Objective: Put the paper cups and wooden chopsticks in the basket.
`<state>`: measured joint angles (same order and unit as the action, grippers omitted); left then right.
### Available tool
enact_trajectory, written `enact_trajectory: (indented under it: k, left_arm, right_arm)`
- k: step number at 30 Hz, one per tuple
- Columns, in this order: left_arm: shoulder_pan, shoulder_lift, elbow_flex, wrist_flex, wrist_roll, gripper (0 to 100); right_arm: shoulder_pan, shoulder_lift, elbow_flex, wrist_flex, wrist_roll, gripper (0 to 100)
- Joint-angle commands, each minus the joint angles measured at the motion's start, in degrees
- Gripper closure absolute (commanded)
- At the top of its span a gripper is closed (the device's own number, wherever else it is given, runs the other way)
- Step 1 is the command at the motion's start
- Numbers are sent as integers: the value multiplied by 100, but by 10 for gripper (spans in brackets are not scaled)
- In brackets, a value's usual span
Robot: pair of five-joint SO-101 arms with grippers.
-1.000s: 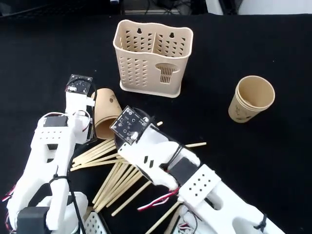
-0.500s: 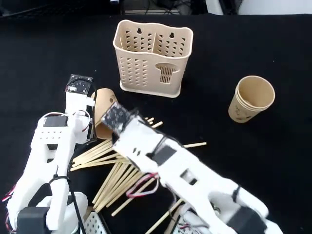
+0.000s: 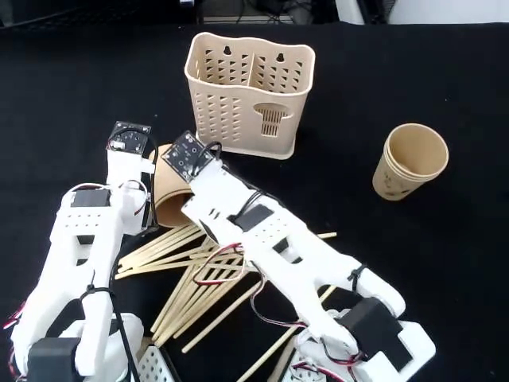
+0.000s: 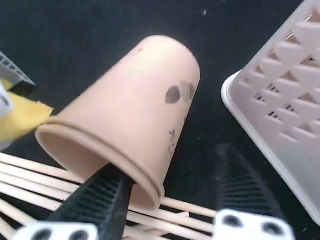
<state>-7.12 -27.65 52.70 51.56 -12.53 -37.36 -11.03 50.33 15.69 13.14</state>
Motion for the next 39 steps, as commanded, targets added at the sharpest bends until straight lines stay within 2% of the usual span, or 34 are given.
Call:
enact_trajectory:
  k: [1, 11, 15, 20, 23, 26, 28, 32, 35, 39]
  left_arm:
    - [40, -158, -31, -44, 44, 891]
    - [31, -185, 31, -53, 44, 891]
    - [-154, -185, -189, 123, 44, 891]
    - [-866, -185, -971, 835, 70, 891]
    - [-1103, -123, -1007, 844, 536, 891]
    - [-875, -123, -813, 774, 897, 891]
    - [-664, -132, -541, 519, 976, 891]
    - [-523, -167, 198, -536, 932, 891]
    - [-505, -176, 620, -1143, 958, 891]
    - [-497, -132, 919, -1556, 967, 891]
  right_arm:
    - [88, -127, -330, -88, 9, 985]
    - [404, -1701, 321, 651, 44, 987]
    - [695, -2747, 426, 1477, 44, 987]
    - [1398, -4013, 382, 2514, 44, 987]
    - [1785, -4708, 13, 3305, 44, 987]
    - [2277, -5121, -822, 4167, 44, 987]
    - [2760, -5077, -1604, 4712, 44, 987]
    - [3938, -4426, -3204, 5538, 44, 987]
    - [4642, -3530, -4356, 6127, 44, 987]
    - [5442, -2123, -5807, 6875, 44, 987]
